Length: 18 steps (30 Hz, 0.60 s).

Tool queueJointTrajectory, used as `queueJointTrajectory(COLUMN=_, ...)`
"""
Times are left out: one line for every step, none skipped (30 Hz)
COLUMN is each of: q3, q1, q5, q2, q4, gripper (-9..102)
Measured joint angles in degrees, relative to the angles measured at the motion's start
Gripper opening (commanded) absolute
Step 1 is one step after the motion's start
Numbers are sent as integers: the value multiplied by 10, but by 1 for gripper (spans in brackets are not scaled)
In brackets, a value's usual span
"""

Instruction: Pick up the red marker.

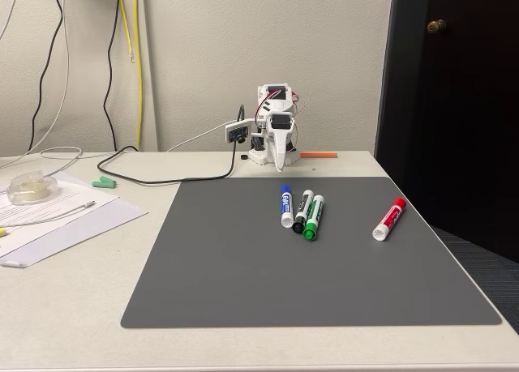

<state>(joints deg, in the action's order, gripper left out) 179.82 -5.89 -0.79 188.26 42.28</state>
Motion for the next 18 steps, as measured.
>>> queueJointTrajectory(q3=0, q1=0, q5=-6, q2=0, q4=0, gripper=0)
queueJointTrajectory(q3=0, q1=2, q5=-15, q2=0, q4=0, gripper=0)
queueJointTrajectory(q3=0, q1=4, q5=-18, q2=0, q4=0, gripper=0)
queueJointTrajectory(q3=0, q1=6, q5=-19, q2=0, q4=0, gripper=0)
queueJointTrajectory(q3=0, q1=6, q5=-21, q2=0, q4=0, gripper=0)
queueJointTrajectory(q3=0, q1=6, q5=-21, q2=0, q4=0, gripper=0)
queueJointTrajectory(q3=0, q1=6, q5=-21, q2=0, q4=0, gripper=0)
queueJointTrajectory(q3=0, q1=6, q5=-21, q2=0, q4=0, gripper=0)
queueJointTrajectory(q3=0, q1=6, q5=-21, q2=0, q4=0, gripper=0)
queueJointTrajectory(q3=0, q1=6, q5=-21, q2=0, q4=0, gripper=0)
queueJointTrajectory(q3=0, q1=6, q5=-21, q2=0, q4=0, gripper=0)
queueJointTrajectory(q3=0, q1=6, q5=-21, q2=0, q4=0, gripper=0)
queueJointTrajectory(q3=0, q1=6, q5=-21, q2=0, q4=0, gripper=0)
queueJointTrajectory(q3=0, q1=6, q5=-21, q2=0, q4=0, gripper=0)
queueJointTrajectory(q3=0, q1=6, q5=-21, q2=0, q4=0, gripper=0)
queueJointTrajectory(q3=0, q1=6, q5=-21, q2=0, q4=0, gripper=0)
queueJointTrajectory(q3=0, q1=6, q5=-21, q2=0, q4=0, gripper=0)
queueJointTrajectory(q3=0, q1=6, q5=-21, q2=0, q4=0, gripper=0)
